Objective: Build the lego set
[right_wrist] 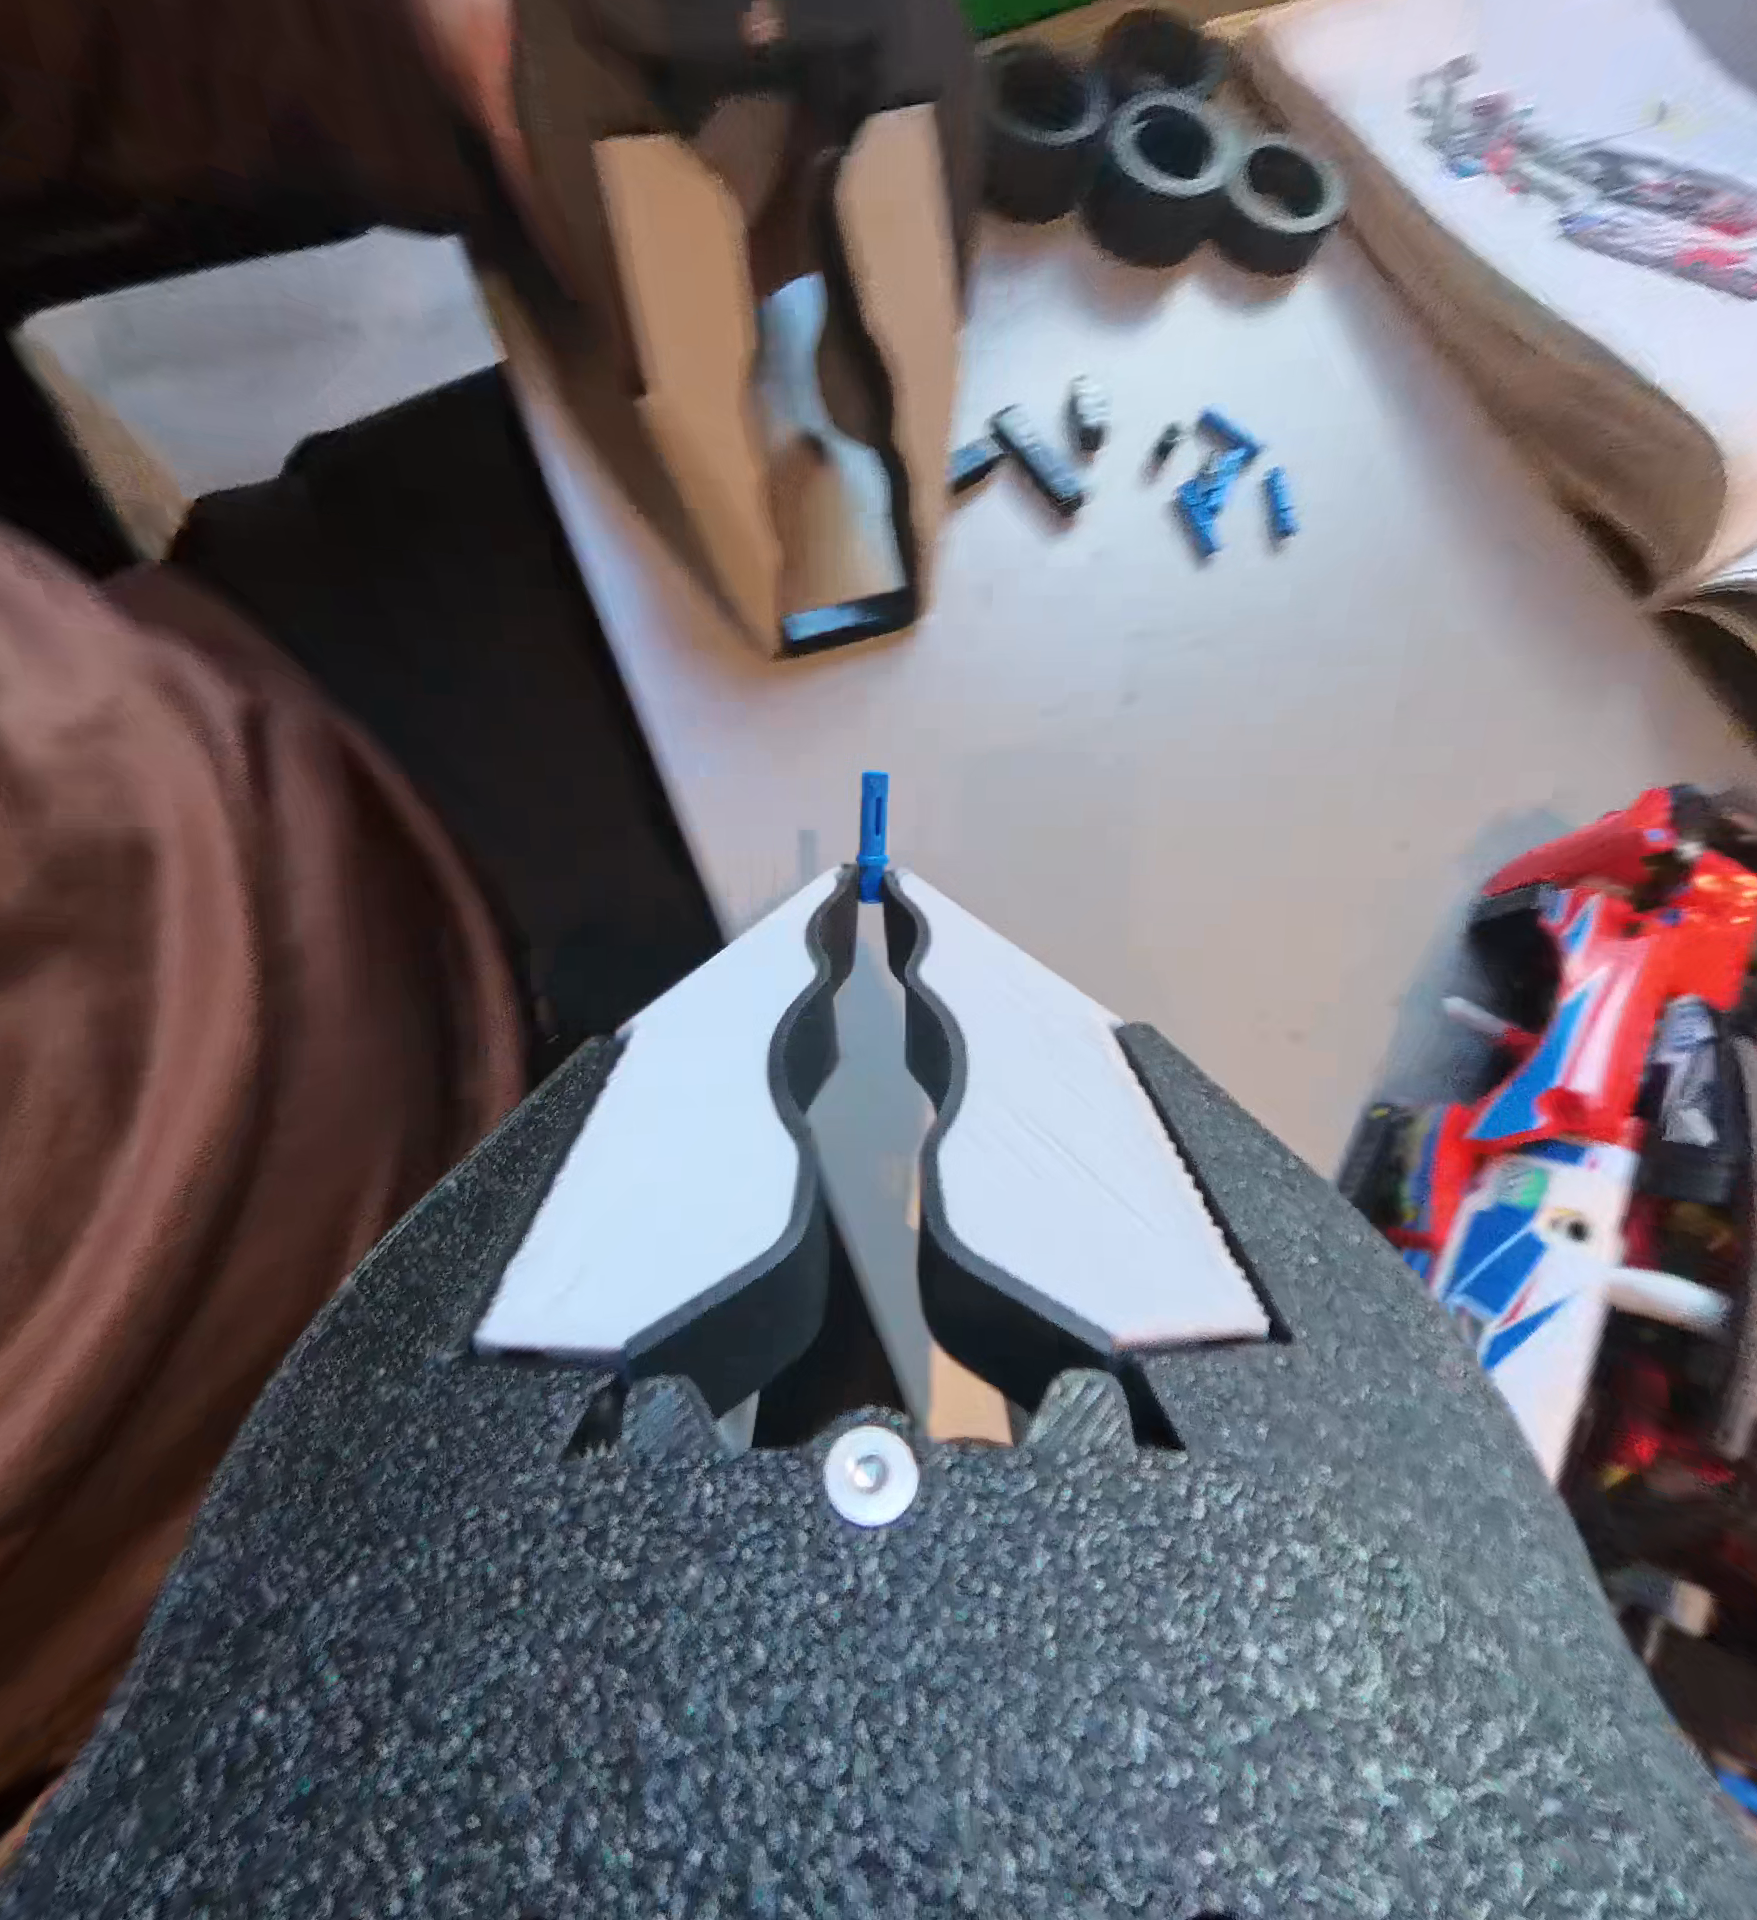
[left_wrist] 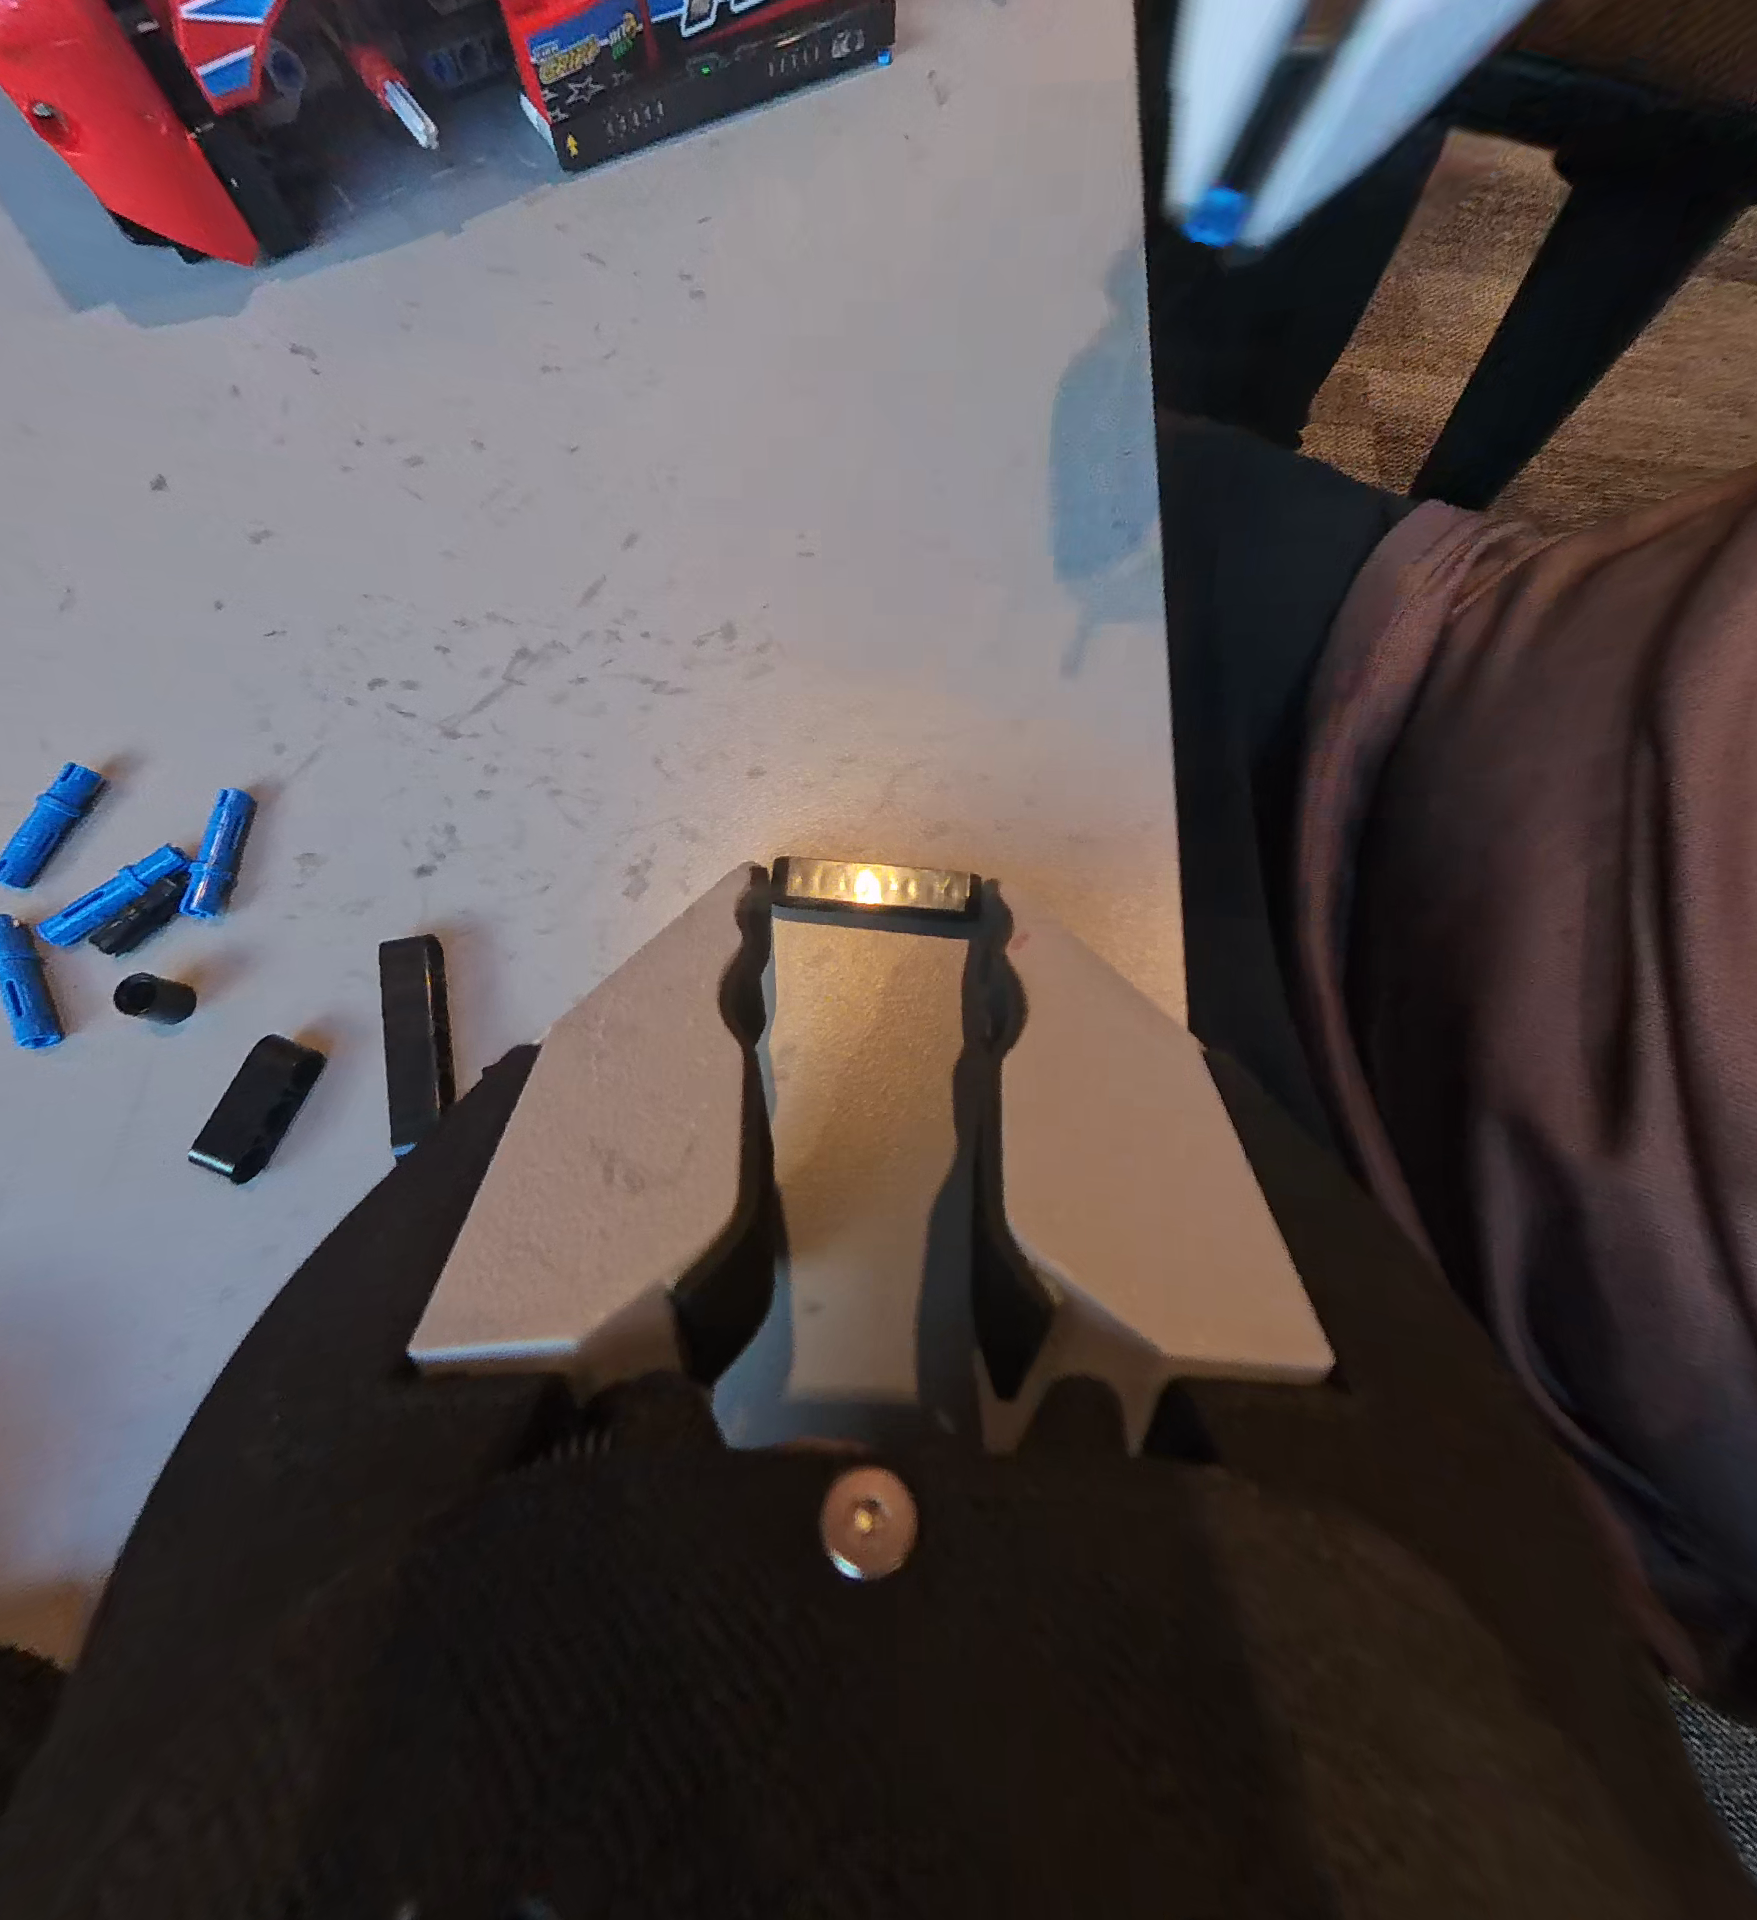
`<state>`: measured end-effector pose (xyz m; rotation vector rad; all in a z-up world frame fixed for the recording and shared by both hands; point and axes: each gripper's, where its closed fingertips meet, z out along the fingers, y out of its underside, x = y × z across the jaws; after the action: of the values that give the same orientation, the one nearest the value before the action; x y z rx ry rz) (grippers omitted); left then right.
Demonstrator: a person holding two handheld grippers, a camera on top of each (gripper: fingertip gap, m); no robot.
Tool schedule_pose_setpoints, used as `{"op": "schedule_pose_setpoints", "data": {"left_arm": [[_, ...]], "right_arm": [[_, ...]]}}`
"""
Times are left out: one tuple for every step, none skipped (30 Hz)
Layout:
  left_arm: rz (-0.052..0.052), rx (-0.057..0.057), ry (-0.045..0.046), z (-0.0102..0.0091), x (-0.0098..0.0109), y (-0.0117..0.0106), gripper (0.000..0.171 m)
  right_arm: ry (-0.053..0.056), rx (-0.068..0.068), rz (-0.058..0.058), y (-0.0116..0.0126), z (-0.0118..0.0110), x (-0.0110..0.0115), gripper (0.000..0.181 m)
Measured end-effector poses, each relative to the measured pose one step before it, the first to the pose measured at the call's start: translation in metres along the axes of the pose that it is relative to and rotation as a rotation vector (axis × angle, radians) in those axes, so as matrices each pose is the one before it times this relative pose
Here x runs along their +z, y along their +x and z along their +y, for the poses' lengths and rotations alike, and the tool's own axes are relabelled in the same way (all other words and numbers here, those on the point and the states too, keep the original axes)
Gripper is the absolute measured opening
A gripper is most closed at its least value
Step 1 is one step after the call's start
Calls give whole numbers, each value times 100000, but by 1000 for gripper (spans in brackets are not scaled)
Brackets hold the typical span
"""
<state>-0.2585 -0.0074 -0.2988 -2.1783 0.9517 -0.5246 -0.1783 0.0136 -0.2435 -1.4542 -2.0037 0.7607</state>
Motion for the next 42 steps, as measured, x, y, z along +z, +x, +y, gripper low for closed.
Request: {"op": "schedule_pose_setpoints", "data": {"left_arm": [[-446, -412, 48, 19, -47, -92, 38], [-679, -647, 66, 38, -58, -143, 38], [-672, -775, 106, 52, -96, -173, 38], [-647, -874, 134, 78, -116, -198, 38], [-597, -930, 146, 75, -135, -229, 38], [-599, -1077, 185, 61, -129, -256, 38], [-137, -1279, 218, 13, -85, -194, 38], [947, -1420, 268, -21, -45, -49, 38], [1429, -1435, 286, -43, -33, 13, 38], [1609, -1517, 306, -49, -45, 9, 38], [1660, -1604, 313, -35, -59, 15, 38], [1309, -1387, 300, -34, -51, 15, 44], [452, -926, 232, -22, -33, -40, 50], [33, -33, 219, -25, -27, -9, 55], [-678, 528, 235, -22, -21, -19, 61], [-1257, 750, 450, -53, -25, -71, 67], [-1939, 665, -54, 10, -13, -166, 66], [-762, 1039, 56, 2, 0, 28, 66], [-764, 958, -162, 16, 8, 4, 66], [-625, 521, -441, 54, 46, -23, 66], [-517, 45, -500, 65, 36, -52, 67], [-479, -146, -58, 7, -5, -71, 69], [-761, -332, 486, -45, -59, -121, 70], [-741, -318, 962, -83, -151, -130, 70], [-1353, -201, 1429, -95, -241, -211, 69], [-2095, -76, 1737, -101, -328, -293, 68], [-1989, 177, 2202, -150, -395, -235, 66], [-2237, 86, 3055, -316, -420, -207, 62], [-2241, -585, 3985, -595, -409, -162, 56], [-1231, -1346, 4527, -862, -330, 25, 48], [-38, -2304, 5139, -1093, -197, 231, 42], [1907, -2781, 5069, -1138, -29, 492, 37], [3428, -2473, 3404, -882, 115, 679, 34], [2931, -1854, 2233, -675, 165, 527, 33], [1251, -1297, 1885, -523, 138, 221, 33], [988, -1616, 1611, -389, 88, 92, 31], [2388, -3008, 2083, -389, 68, 221, 29], [3859, -4484, 2574, -406, 108, 364, 27], [4029, -5021, 2677, -374, 151, 341, 26], [2587, -4607, 1874, -213, 205, 91, 25], [631, -3632, 561, 2, 219, -191, 22], [-304, -2422, -494, 156, 197, -321, 21]], "right_arm": [[750, 1164, 1624, 1278, -377, 641, 5], [613, 959, 1586, 1132, -268, 804, 5], [252, 1114, 496, 863, -147, 893, 5], [46, 1176, -526, 617, -83, 881, 5], [513, 669, -484, 507, -124, 765, 5], [1073, -5, -38, 438, -177, 603, 5], [1455, -456, 423, 389, -224, 430, 5], [1854, -596, 802, 378, -257, 306, 5], [2003, -328, 602, 326, -202, 232, 5], [1848, 279, 322, 294, -122, 225, 5], [1001, 992, -369, 180, 64, 218, 5], [-129, 712, -1203, 5, 248, 201, 5], [-159, 197, 367, 168, 289, 137, 5], [929, 172, 1498, 244, 164, 64, 5], [1450, 610, 710, 83, 64, 48, 5], [1216, 870, 147, -33, 60, 58, 5], [1004, 651, 62, -69, 50, 72, 5], [529, 116, -62, -97, 64, 73, 5], [-198, -690, 451, -20, 59, 46, 5], [-31, -973, 763, 28, -21, 12, 4], [543, -736, 1011, 50, -110, -28, 5], [1157, -683, 1056, 26, -199, -79, 5], [1422, -620, 964, -19, -263, -107, 5], [1619, -348, 720, -83, -292, -138, 5], [2064, -157, 270, -173, -396, -150, 4], [2351, -98, -171, -241, -491, -167, 4], [2345, 143, -615, -291, -535, -130, 4], [2713, 1087, -1919, -425, -600, -81, 4], [3315, 3130, -3772, -593, -657, -25, 4], [3004, 5388, -4834, -591, -554, 48, 4], [2676, 6247, -5580, -566, -448, 81, 4], [3047, 5529, -5984, -590, -474, 41, 4], [3279, 4046, -5587, -562, -488, -19, 4], [2557, 2975, -3548, -302, -369, -56, 4], [1441, 2225, -1095, 38, -195, -73, 4], [705, 1130, 173, 165, -67, -67, 4], [234, -216, 1198, 209, 29, -51, 4], [-13, -1287, 1677, 166, 59, -15, 4], [-247, -1774, 1487, 52, 67, 55, 4], [-288, -2143, 1702, 37, 49, 98, 4], [-157, -2718, 2127, 53, 14, 113, 4], [-357, -2962, 1762, -8, -5, 120, 4]]}}
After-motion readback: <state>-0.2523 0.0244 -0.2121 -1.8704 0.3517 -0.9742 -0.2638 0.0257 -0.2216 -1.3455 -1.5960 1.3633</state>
